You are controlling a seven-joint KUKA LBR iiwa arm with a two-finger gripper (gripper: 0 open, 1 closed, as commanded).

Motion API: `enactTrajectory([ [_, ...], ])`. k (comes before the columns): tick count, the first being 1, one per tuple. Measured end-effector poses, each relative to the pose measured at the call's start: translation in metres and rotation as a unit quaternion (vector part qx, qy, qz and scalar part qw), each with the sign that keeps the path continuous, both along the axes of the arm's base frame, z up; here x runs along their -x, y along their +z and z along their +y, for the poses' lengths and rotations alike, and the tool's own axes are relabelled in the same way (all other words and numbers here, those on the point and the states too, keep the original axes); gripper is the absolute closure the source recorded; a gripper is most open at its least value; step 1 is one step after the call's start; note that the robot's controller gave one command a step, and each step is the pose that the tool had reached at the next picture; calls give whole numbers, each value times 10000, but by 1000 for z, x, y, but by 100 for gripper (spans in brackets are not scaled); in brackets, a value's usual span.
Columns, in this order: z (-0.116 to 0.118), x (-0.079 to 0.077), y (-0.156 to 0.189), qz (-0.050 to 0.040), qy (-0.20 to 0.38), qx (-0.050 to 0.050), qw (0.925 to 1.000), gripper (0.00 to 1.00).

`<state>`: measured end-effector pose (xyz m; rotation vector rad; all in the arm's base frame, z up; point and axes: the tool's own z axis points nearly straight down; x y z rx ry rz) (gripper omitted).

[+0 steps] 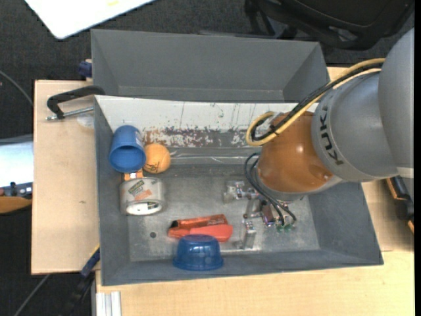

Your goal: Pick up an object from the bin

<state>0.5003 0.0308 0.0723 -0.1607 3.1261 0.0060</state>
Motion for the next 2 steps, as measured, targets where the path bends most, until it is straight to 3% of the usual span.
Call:
enactTrajectory([
  [1, 16, -2, -1, -13, 307, 4, 9995, 0],
  [2, 41, -5, -1, -33, 1796, 19, 9837, 0],
])
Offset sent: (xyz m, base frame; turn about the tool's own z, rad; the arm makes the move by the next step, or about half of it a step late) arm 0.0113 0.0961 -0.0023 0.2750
